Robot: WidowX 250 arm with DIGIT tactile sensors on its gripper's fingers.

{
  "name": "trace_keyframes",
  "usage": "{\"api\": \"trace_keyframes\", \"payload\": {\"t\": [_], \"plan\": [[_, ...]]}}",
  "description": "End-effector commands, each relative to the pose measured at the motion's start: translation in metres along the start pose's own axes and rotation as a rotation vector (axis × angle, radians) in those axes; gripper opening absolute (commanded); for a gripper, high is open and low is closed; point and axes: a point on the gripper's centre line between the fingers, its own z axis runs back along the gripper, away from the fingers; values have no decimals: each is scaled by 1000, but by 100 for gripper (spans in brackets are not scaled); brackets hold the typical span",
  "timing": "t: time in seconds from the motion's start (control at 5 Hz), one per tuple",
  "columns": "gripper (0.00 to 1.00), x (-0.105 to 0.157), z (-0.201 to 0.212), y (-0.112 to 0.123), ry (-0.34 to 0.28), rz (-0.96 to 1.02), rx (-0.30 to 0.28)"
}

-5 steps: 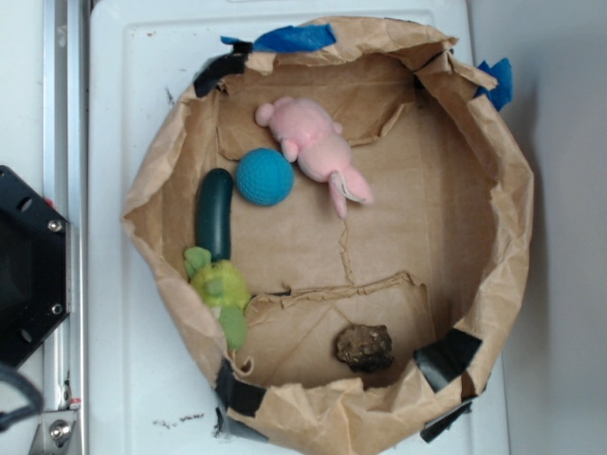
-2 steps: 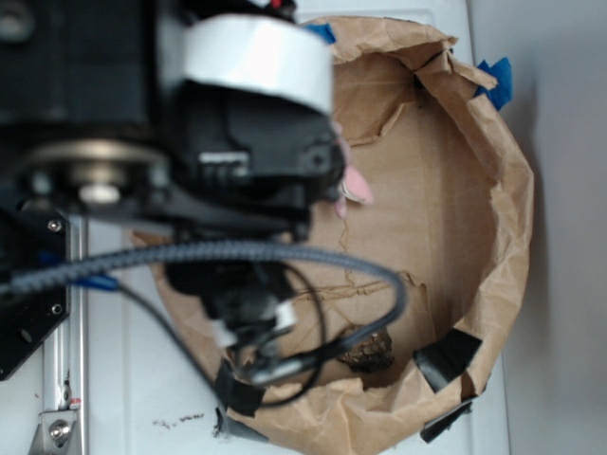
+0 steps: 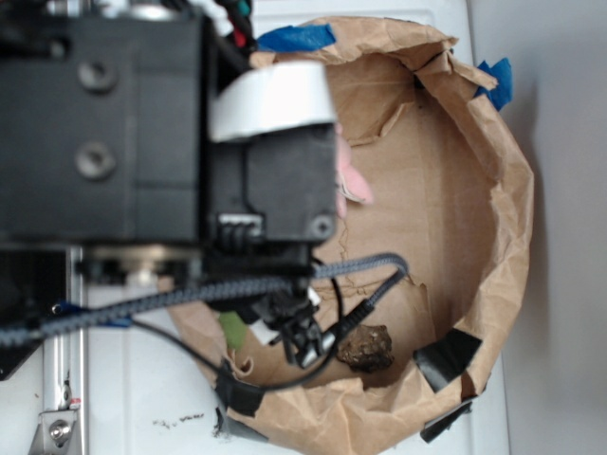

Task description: Grab the plastic pickle.

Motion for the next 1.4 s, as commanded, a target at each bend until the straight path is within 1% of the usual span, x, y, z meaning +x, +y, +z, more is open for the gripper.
{"api": "trace_keyframes", "payload": {"t": [0.0,0.2,0.4,0.6,0.8,1.0,1.2], "plan": [[100,2,8,6,-29,3,-15],[100,16,-6,3,-90,199,-9],[100,34,-25,1,-66,318,14],[100,43,-50,0,-75,313,40],[100,50,-81,9,-88,288,67],[100,50,-98,24,-98,281,92],[100,42,-104,35,-83,273,109]]}}
